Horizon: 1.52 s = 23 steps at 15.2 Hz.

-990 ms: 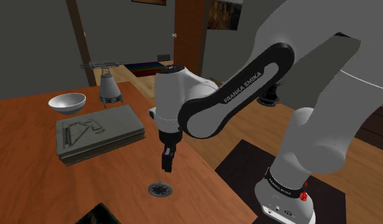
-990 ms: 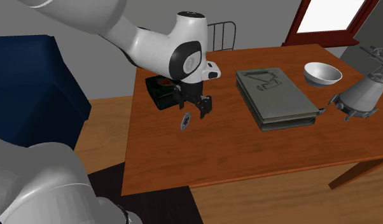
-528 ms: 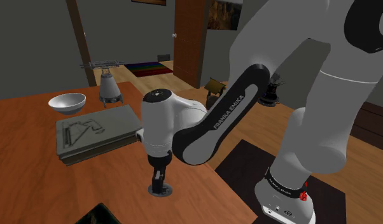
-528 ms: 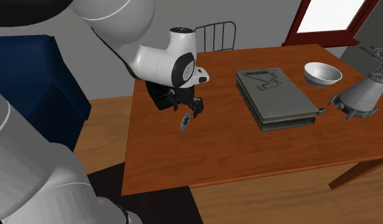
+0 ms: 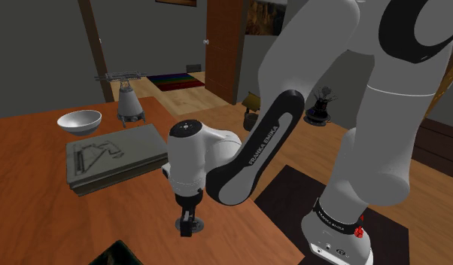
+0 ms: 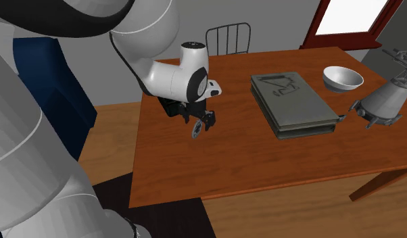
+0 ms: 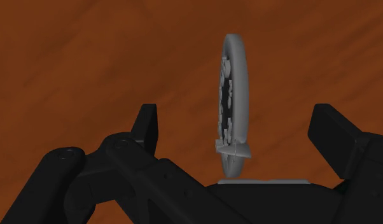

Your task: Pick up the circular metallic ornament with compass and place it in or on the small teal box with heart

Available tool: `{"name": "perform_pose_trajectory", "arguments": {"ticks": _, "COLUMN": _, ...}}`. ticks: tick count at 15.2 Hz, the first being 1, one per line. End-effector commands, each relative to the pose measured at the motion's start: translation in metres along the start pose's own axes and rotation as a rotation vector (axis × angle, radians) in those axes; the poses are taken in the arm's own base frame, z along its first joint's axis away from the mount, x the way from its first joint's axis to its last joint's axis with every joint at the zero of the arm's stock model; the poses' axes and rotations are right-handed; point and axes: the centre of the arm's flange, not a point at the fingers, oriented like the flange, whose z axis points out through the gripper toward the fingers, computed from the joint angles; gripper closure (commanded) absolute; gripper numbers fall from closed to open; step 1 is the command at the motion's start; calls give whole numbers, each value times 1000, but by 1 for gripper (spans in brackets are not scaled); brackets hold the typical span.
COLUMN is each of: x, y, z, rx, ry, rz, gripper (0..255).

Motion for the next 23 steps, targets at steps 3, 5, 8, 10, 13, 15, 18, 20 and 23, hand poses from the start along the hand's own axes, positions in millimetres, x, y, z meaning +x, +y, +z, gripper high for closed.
{"name": "perform_pose_trajectory", "arguments": {"ticks": 3, "x": 0, "y": 0, "z": 1, "rx": 0, "ry": 0, "rz": 0, "gripper": 0}}
{"name": "perform_pose_trajectory", "arguments": {"ticks": 5, "x": 0, "y": 0, "z": 1, "rx": 0, "ry": 0, "rz": 0, "gripper": 0}}
{"name": "perform_pose_trajectory", "arguments": {"ticks": 8, "x": 0, "y": 0, "z": 1, "rx": 0, "ry": 0, "rz": 0, "gripper": 255}}
{"name": "perform_pose_trajectory", "arguments": {"ticks": 10, "x": 0, "y": 0, "z": 1, "rx": 0, "ry": 0, "rz": 0, "gripper": 255}}
{"name": "perform_pose_trajectory", "arguments": {"ticks": 13, "x": 0, "y": 0, "z": 1, "rx": 0, "ry": 0, "rz": 0, "gripper": 255}}
{"name": "perform_pose_trajectory", "arguments": {"ticks": 15, "x": 0, "y": 0, "z": 1, "rx": 0, "ry": 0, "rz": 0, "gripper": 255}}
{"name": "perform_pose_trajectory", "arguments": {"ticks": 18, "x": 0, "y": 0, "z": -15, "rx": 0, "ry": 0, "rz": 0, "gripper": 255}}
{"name": "perform_pose_trajectory", "arguments": {"ticks": 20, "x": 0, "y": 1, "z": -26, "rx": 0, "ry": 0, "rz": 0, "gripper": 255}}
{"name": "perform_pose_trajectory", "arguments": {"ticks": 23, "x": 0, "y": 1, "z": -41, "rx": 0, "ry": 0, "rz": 0, "gripper": 255}}
